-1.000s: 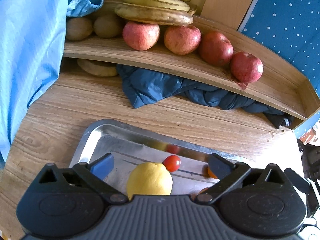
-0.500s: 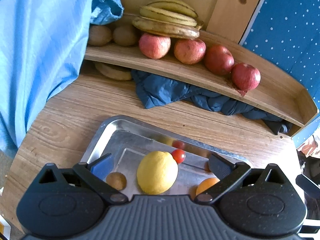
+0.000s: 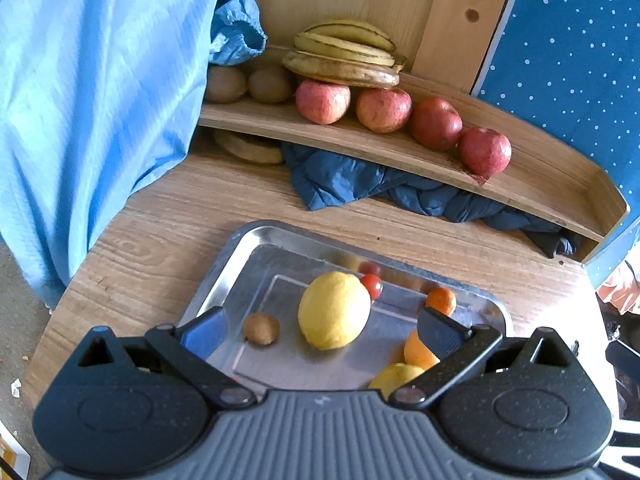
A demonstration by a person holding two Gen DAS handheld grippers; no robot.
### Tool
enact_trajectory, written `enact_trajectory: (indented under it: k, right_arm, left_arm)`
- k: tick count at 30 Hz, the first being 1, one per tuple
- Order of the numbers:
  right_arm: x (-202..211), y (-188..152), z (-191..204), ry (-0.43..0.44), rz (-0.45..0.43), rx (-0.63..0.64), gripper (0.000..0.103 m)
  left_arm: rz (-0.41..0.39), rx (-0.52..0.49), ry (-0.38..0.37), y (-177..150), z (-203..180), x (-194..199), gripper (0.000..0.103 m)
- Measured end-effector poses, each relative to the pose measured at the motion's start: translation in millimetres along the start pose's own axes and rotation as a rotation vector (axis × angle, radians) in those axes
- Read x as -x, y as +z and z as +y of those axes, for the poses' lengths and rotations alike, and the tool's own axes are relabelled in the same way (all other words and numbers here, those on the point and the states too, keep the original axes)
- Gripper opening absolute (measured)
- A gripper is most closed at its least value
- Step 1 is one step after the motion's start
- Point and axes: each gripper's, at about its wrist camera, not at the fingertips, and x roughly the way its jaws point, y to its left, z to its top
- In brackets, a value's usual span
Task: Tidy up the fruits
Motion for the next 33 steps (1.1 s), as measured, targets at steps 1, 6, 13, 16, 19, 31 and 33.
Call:
enact_trajectory:
  k: [1,6,13,16,19,31,33]
  right_arm:
    - [2.4,-1.2,-0.1,0.000,-0.002,-0.003,0.102]
    - [10.9,-6.6,2.2,0.006,-0.004,-0.016,0.102]
    - [13.7,-7.2,9.7,0.012,-0.016,-0.027,0.102]
    - [13.9,-7.8,13.3,0.012,-0.016,-0.033,0.102]
    - [14.1,-7.6,15.2,0.009,-0.016,-0.035,0.102]
    - [19.6,-11.0,43.7,-0.050,-0.013,-0.099,0.102]
    - [22.2,-10.9,52.4,-0.062,-0.020,-0.102,0.102]
  left_arm:
    - [-0.001,0.000,0.001,-2.1,1.2,2.4,0.102]
    - [-0.012,-0.003,-0.003,-8.4,8.1,12.6,0.102]
    - [-0.055,0.002,0.019,-12.3,22.9,20.7,0.102]
    - [-0.056,0.004,0.019,-13.0,29.7,20.3,0.102]
    - [-0.059,-0.009,0.012,-13.9,35.5,20.5,0.102]
    - [-0.096,-0.114,-0.055,-12.4,72.2,27.5,0.102]
    - [-0.105,-0.137,-0.076,-13.4,76.9,28.6,0.102]
